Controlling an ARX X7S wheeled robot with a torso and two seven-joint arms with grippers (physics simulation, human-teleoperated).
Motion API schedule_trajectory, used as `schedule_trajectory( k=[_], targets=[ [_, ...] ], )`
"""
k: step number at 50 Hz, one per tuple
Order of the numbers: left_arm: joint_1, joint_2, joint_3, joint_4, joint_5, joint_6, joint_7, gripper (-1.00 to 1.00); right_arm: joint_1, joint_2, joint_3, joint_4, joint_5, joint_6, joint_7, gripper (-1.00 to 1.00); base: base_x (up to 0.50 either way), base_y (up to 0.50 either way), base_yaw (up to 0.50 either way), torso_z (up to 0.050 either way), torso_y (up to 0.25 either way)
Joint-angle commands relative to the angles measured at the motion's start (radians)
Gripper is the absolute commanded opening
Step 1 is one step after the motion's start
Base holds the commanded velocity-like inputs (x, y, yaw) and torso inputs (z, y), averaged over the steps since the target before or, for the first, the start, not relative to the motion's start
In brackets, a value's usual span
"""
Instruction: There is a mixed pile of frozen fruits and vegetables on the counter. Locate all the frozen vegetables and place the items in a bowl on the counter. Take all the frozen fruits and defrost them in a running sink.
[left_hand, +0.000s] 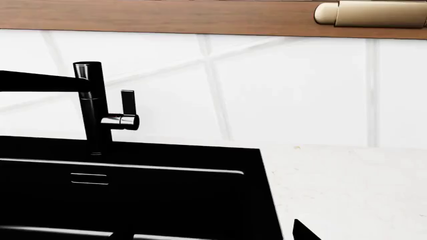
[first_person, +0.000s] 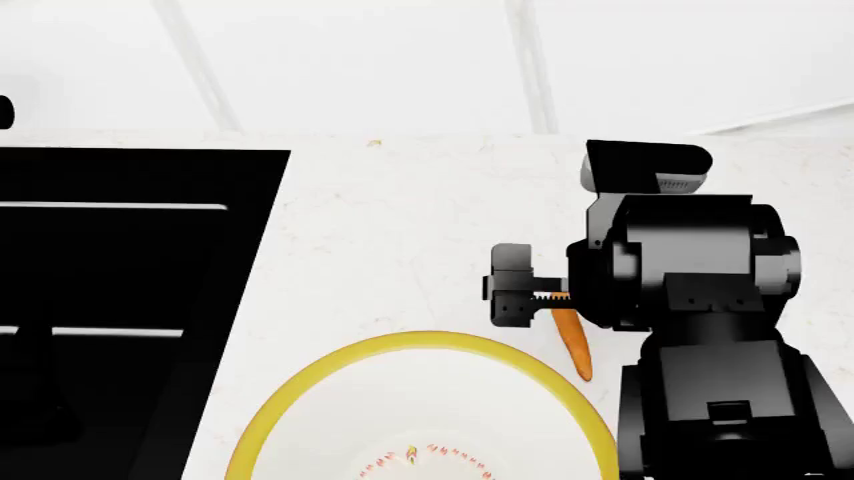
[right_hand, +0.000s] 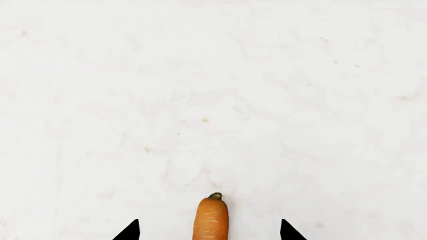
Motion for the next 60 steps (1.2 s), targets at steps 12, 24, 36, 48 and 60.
schedule_trajectory(
  k=[12, 24, 36, 48, 60],
  targets=[
    [0.016, 0.009, 0.036, -0.043, 0.043, 0.068, 0.013, 1.00, -0.041, -0.016, 0.417, 0.023, -0.138, -0.015, 0.157, 1.00, 0.00, 0.00, 0.00, 0.000, 0.000],
    [0.013, 0.005, 0.047, -0.053, 0.043, 0.076, 0.003, 1.00, -0.037, -0.034, 0.332, 0.023, -0.197, -0.056, 0.112, -1.00, 0.00, 0.00, 0.00, 0.000, 0.000],
    [-0.041, 0.028, 0.138, -0.113, 0.085, 0.111, -0.026, 1.00, 0.029, -0.020, 0.248, 0.023, -0.202, -0.095, 0.076, -1.00, 0.00, 0.00, 0.00, 0.000, 0.000],
    [-0.007, -0.001, -0.035, 0.004, -0.054, -0.003, -0.014, 1.00, -0.115, -0.026, 0.122, -0.564, -0.230, 0.200, -0.071, -1.00, 0.00, 0.00, 0.00, 0.000, 0.000],
    [-0.021, -0.002, -0.028, 0.005, -0.074, -0.010, -0.028, 1.00, -0.274, -0.006, 0.093, -1.253, -0.245, 0.587, -0.200, -1.00, 0.00, 0.00, 0.00, 0.000, 0.000]
  ],
)
